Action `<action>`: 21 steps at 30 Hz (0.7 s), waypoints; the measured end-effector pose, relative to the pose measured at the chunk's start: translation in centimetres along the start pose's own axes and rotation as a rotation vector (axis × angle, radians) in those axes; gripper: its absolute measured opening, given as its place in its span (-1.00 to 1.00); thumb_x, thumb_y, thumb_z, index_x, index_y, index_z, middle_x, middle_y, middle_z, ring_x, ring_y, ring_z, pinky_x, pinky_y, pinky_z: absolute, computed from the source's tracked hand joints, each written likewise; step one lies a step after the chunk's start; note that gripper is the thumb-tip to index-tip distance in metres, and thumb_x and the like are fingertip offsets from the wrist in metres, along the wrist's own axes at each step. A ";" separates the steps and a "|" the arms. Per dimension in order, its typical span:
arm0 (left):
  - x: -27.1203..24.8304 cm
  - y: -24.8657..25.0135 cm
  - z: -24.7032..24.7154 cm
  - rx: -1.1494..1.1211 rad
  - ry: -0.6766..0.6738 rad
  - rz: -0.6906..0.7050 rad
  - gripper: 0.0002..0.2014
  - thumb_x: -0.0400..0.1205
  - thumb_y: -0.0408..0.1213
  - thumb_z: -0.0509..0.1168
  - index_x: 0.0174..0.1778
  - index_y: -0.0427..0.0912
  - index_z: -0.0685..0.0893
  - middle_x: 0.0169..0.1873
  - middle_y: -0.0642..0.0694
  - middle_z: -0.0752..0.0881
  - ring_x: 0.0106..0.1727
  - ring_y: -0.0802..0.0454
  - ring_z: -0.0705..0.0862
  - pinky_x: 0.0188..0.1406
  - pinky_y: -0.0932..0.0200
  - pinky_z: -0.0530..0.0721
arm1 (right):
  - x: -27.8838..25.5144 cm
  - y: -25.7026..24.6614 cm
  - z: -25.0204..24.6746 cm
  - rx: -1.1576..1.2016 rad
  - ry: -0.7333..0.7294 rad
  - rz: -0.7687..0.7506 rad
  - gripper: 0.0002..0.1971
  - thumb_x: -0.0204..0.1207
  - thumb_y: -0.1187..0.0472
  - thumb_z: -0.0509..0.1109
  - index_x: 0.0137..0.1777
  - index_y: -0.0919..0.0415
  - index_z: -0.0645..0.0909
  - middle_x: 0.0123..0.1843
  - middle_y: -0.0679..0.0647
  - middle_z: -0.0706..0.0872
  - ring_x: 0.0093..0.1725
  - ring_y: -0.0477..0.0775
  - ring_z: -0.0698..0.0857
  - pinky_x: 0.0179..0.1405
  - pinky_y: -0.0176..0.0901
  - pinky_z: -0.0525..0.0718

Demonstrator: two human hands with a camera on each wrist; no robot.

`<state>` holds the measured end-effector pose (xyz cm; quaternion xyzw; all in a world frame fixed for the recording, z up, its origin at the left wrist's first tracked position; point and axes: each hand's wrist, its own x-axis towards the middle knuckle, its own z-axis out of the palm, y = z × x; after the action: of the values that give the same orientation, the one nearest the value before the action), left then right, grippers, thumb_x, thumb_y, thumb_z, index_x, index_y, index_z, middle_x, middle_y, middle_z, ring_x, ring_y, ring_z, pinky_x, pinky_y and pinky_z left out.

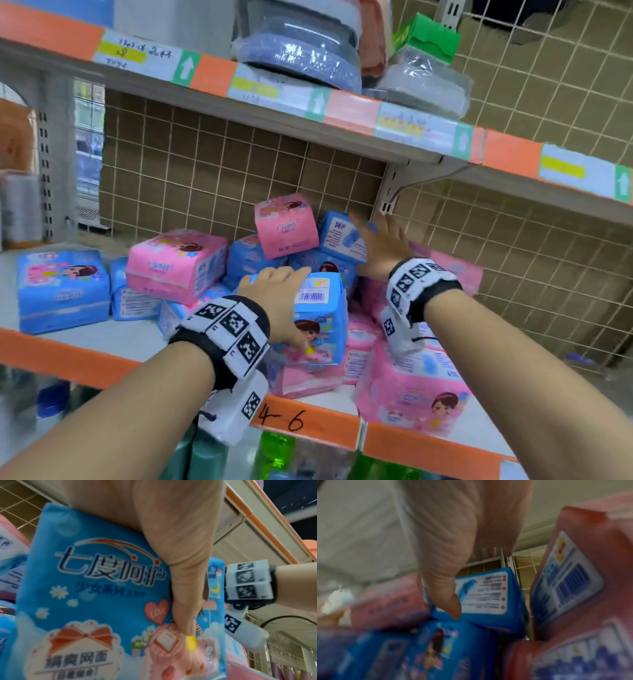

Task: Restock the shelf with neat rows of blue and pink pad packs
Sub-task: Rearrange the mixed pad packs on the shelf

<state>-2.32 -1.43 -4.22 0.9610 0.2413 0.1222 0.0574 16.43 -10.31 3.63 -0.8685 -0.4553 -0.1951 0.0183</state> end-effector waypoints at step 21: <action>0.5 2.5 -1.3 0.148 -0.114 -0.039 0.17 0.21 0.26 0.51 0.60 0.05 -0.07 0.51 -0.05 0.23 0.51 -0.18 0.20 0.45 -0.31 0.23 | -3.2 1.2 -2.0 0.313 0.274 -0.004 -0.11 0.20 0.05 0.54 0.51 0.21 0.22 0.35 0.19 0.44 0.33 0.24 0.41 0.21 -0.02 0.46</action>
<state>-1.07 -3.26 -2.48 0.9631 0.2649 0.0478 0.0024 15.15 -13.91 4.48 -0.8194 -0.4751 -0.2386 0.2143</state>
